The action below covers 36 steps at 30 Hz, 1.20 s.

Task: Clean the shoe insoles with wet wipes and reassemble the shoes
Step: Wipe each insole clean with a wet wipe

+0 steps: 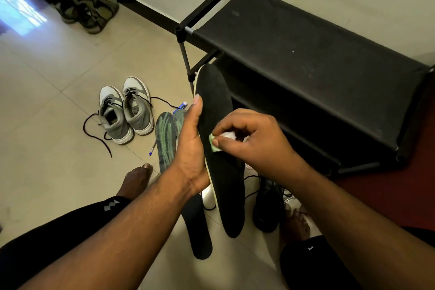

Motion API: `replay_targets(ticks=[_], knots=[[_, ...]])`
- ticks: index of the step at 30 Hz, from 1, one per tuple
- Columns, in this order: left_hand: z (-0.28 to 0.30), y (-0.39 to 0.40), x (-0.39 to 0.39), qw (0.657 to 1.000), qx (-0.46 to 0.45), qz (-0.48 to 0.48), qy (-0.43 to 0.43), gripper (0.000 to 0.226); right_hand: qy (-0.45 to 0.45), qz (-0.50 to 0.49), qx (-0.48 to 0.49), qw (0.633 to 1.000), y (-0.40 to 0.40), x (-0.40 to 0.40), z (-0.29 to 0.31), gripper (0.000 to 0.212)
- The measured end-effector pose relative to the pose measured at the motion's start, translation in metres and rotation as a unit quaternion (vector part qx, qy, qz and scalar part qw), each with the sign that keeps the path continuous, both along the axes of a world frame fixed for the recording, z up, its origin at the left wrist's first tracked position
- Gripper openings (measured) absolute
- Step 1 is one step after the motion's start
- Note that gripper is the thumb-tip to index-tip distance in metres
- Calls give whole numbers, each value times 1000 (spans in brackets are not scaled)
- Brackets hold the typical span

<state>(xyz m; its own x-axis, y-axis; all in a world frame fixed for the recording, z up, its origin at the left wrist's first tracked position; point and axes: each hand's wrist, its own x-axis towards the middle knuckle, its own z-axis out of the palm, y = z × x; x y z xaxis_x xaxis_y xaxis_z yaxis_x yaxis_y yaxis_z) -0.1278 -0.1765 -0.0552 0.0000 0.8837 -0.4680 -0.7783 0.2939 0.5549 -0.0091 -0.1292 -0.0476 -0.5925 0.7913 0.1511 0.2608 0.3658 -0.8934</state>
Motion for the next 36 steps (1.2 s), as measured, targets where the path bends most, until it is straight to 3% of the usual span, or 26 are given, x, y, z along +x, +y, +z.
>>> replay_targets(ticks=[5, 8, 11, 13, 18, 23, 26, 31, 36], knots=[[-3, 4, -4, 999, 5, 36, 16, 59, -213, -81, 38, 973, 21, 18, -15, 8], [-2, 4, -6, 999, 9, 36, 7, 62, -136, -82, 9, 987, 22, 17, -6, 9], [-4, 3, -3, 1000, 19, 15, -14, 66, -40, 15, -44, 998, 8, 8, 6, 12], [-5, 3, -4, 1000, 12, 12, -8, 65, -49, 43, -29, 997, 3, 5, 4, 12], [-6, 5, -10, 1000, 7, 10, 18, 62, -211, -37, 37, 976, 19, 17, -4, 8], [-1, 5, -9, 1000, 10, -6, 15, 59, -25, -12, -34, 999, 14, 15, 14, 8], [-1, 1, -5, 1000, 4, -31, -6, 60, 24, 16, -44, 999, 6, 7, 10, 9], [-1, -2, 2, 998, -11, -56, -35, 72, 52, -11, 13, 998, -6, -1, 6, 10], [-2, 1, 0, 998, 0, -54, -35, 74, -27, -46, 46, 998, 5, 6, 2, 6]])
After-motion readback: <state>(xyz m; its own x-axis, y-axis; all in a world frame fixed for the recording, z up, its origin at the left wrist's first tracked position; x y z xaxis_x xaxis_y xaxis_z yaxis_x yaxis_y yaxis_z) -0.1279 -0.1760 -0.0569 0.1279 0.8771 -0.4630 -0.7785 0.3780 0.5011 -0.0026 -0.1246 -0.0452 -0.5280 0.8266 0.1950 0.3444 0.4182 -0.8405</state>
